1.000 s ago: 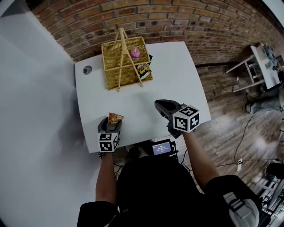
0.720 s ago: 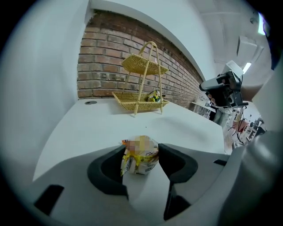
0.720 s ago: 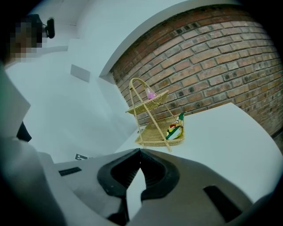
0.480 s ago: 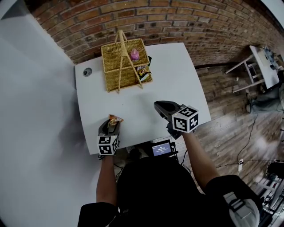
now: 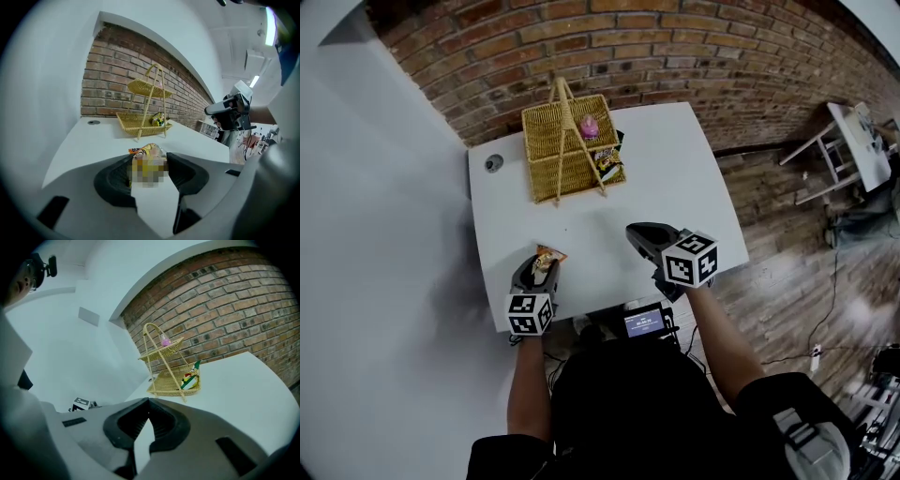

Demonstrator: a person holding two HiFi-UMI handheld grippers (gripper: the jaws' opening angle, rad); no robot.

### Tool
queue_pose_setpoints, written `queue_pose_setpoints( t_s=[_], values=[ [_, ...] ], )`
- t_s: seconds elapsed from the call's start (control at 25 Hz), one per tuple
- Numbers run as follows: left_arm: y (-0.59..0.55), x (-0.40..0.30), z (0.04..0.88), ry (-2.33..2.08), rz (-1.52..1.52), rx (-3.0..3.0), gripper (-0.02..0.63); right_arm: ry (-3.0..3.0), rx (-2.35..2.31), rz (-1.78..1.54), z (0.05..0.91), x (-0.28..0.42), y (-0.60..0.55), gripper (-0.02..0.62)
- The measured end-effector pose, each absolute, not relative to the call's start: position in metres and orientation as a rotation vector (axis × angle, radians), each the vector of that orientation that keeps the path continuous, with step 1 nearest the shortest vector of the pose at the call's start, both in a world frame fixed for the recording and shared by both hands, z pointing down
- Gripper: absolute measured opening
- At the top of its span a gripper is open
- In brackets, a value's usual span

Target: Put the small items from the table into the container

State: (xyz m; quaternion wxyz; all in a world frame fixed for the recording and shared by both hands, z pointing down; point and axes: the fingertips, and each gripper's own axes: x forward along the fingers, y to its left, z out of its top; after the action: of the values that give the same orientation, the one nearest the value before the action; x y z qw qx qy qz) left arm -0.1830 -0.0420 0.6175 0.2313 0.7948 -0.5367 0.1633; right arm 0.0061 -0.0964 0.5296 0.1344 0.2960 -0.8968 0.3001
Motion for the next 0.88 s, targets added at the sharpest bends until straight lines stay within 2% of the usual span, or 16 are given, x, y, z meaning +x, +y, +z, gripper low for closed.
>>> queue_pose_setpoints(
  t_s=[0.44,0.88],
  values=[
    [-0.055,-0.176,0.558,-1.500,0.285,2.282,0.210,-2.631,0.836,0.788,0.506,-0.011,-0.103,0.012],
    [-0.061,-0.180,0.548,-1.512,0.247,2.284,0.209,-2.642,0.818,0.772,0.500,-0.017,-0.108,0.012]
  ],
)
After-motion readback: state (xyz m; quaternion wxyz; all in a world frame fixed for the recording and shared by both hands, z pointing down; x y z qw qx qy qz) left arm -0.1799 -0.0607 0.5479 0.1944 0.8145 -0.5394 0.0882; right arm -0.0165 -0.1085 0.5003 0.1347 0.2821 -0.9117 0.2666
